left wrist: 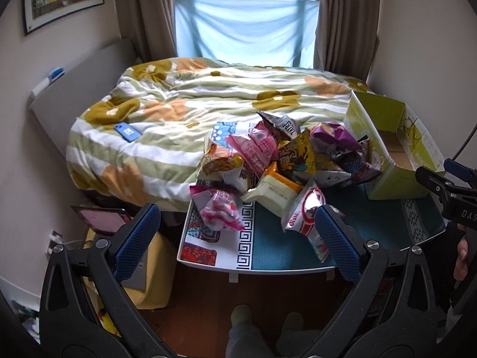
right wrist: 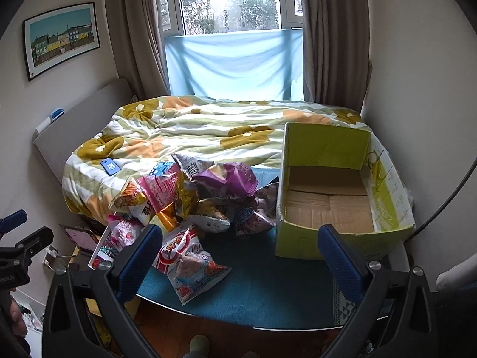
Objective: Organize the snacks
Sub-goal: 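Grasp the pink strawberry candy bag with the left gripper while the right grasps the white-red Oishi bag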
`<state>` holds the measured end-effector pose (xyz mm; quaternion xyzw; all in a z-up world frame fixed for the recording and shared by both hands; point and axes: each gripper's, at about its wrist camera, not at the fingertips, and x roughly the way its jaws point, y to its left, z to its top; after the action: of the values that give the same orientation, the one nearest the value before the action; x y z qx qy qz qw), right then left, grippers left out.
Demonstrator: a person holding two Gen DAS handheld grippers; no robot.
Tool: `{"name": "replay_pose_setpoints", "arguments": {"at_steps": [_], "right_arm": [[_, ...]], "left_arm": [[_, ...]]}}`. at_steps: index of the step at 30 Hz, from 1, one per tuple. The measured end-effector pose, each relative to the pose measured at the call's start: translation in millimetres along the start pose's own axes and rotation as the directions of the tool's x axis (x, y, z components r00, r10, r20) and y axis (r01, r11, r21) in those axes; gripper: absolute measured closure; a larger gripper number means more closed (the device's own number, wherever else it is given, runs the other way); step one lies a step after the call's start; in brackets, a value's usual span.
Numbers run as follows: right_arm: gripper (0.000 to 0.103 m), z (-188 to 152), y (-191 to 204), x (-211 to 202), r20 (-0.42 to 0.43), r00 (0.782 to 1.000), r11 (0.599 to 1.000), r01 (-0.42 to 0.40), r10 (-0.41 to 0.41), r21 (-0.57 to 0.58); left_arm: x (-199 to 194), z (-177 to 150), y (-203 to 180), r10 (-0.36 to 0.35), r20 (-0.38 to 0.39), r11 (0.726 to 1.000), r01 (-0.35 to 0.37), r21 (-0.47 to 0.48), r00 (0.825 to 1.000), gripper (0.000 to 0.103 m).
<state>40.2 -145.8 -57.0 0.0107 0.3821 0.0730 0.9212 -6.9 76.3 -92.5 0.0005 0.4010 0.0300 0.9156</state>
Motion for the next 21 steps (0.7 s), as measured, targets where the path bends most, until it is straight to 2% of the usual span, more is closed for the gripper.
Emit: {"name": "replay_pose_setpoints", "arguments": {"at_steps": [9,13,17,21], "right_arm": [[0.000,-35.1,55.7,68.7,-0.114,0.993,0.991,-0.025,0.010,-0.134],[0.000,-54.7,77.9,105.1,-0.156,0.988,0.983,-0.023,-0.006,-0.183],[0.000,-70.5,89.6,135.5,-0.204,0.979,0.978,-0.057,0.015,-0.203],[0.000,-79.5,97.0,159.0,-0.231,0.973,0.967,-0.053,-0.007,-0.251]], "left_arm": [[94.7,-10.1,36.7,-0.052,-0.084,0.998,0.054,0.025,0.995,0.001],[137.8,-12.5,34.0,-0.068,-0.122,0.995,0.076,0.064,0.990,0.001],[174.5,-16.3,28.0,-0.067,-0.153,0.993,0.081,0.091,0.986,0.001],[203.7,-22.7,21.9,-0.057,-0.176,0.991,0.077,0.109,0.983,0.002]]}}
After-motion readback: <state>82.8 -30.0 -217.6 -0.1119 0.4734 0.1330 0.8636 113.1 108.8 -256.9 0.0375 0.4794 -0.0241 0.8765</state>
